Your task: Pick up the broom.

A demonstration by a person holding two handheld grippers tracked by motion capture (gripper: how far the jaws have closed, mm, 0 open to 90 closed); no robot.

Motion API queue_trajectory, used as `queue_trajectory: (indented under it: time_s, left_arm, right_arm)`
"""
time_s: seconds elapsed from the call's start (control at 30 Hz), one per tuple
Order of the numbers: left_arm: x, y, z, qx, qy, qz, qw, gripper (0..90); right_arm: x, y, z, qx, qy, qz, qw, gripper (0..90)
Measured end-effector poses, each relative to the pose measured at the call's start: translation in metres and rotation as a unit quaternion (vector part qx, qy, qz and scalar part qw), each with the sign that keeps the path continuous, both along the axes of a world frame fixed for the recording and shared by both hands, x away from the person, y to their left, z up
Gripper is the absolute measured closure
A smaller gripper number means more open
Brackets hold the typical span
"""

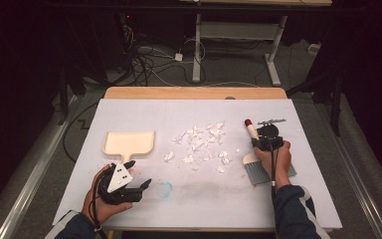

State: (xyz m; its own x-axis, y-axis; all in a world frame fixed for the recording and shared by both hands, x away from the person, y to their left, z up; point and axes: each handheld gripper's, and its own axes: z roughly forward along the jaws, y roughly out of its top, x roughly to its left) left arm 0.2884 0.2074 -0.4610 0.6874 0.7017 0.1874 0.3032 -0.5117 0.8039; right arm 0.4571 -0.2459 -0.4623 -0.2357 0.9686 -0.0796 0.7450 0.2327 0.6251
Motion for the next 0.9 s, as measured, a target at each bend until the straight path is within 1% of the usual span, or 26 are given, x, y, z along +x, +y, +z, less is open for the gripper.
queue_trajectory:
  time_s: [0.03, 0.07, 0.17, 0.27, 0.37, 0.4, 0.53, 0.63, 0.77, 0.9]
  left_arm:
    - [0.0, 0.0, 0.0, 0.001, 0.0, 0.0, 1.0, 22.1]
    - [0.0, -0.001, -0.001, 0.003, 0.002, 0.001, 1.0, 22.1]
    - [0.0, -0.001, -0.001, 0.005, 0.001, 0.001, 1.0, 22.1]
    - [0.0, 0.0, -0.001, 0.004, 0.002, 0.0, 1.0, 22.1]
    - [0.0, 0.0, -0.001, 0.005, 0.005, -0.001, 1.0, 22.1]
    - [0.001, 0.0, -0.001, 0.006, 0.006, -0.002, 1.0, 22.1]
    - [0.0, 0.0, -0.001, 0.005, 0.006, -0.001, 1.0, 22.1]
    - [0.0, -0.001, -0.001, 0.007, 0.006, -0.002, 1.0, 22.1]
    - [0.0, -0.002, -0.001, 0.01, 0.007, -0.003, 0.9999, 22.1]
    - [0.001, -0.003, -0.002, 0.011, 0.008, -0.003, 0.9999, 22.1]
  right_arm:
    - [0.0, 0.0, 0.0, 0.0, 0.0, 0.0, 1.0, 71.1]
    - [-0.001, -0.002, 0.001, 0.006, -0.008, 0.001, 1.0, 71.1]
    - [-0.005, -0.006, 0.006, 0.015, -0.024, -0.001, 0.9996, 71.2]
    - [-0.009, -0.008, 0.013, 0.021, -0.037, 0.005, 0.9991, 71.2]
    - [-0.011, -0.009, 0.017, 0.018, -0.037, 0.012, 0.9991, 71.2]
    - [-0.013, -0.01, 0.02, 0.019, -0.042, 0.018, 0.9988, 71.2]
    - [-0.021, -0.011, 0.027, 0.025, -0.061, 0.023, 0.9975, 71.2]
    - [-0.027, -0.013, 0.036, 0.027, -0.079, 0.031, 0.9961, 71.3]
    - [-0.036, -0.02, 0.049, 0.042, -0.107, 0.034, 0.9928, 71.5]
    - [-0.045, -0.024, 0.061, 0.051, -0.127, 0.038, 0.9899, 71.5]
